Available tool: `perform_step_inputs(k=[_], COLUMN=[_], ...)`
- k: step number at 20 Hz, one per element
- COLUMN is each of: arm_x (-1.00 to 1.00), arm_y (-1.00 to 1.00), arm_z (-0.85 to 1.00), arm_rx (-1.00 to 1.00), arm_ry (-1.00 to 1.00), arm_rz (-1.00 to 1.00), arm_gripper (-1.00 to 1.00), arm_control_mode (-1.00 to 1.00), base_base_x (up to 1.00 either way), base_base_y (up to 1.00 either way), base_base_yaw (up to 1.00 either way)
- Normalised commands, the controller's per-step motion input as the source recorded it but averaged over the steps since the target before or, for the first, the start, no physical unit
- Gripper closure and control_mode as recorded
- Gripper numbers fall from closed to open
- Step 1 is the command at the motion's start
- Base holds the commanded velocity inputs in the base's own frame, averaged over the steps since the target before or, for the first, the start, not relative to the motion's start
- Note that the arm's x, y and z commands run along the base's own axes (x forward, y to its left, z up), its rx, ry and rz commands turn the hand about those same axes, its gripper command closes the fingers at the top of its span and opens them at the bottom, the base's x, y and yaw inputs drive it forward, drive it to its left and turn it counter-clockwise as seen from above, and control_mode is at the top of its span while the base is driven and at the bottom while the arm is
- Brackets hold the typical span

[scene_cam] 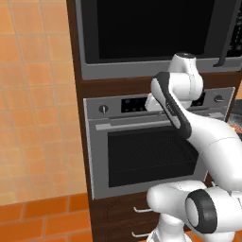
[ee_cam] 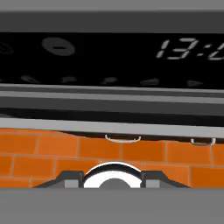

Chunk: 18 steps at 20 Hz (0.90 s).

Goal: Open the microwave, place the bowl with waffle inside the microwave, then close the microwave door and turn it on.

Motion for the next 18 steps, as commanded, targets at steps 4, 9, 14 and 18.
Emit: perform_step_inputs(k=[4, 9, 14, 18], arm_x=[-0.38, -0.53, -0.42, -0.41], arm_y=[-0.09, -0.57, -0.31, -0.25], arm_z=[0.00, 0.16, 0.27, 0.42], arm_rx=[0.00, 0.01, 0.00, 0.00], arm_ry=[-0.09, -0.36, -0.35, -0.37], arm_rz=[0.00, 0.00, 0.00, 0.00], arm_gripper=[-1.00, -1.00, -1.00, -1.00], arm_control_mode=[-1.00, -1.00, -1.00, -1.00], base_base_x=[0.00, 0.00, 0.00, 0.00], base_base_y=[0.00, 0.00, 0.00, 0.00], base_base_yaw=[0.00, 0.00, 0.00, 0.00])
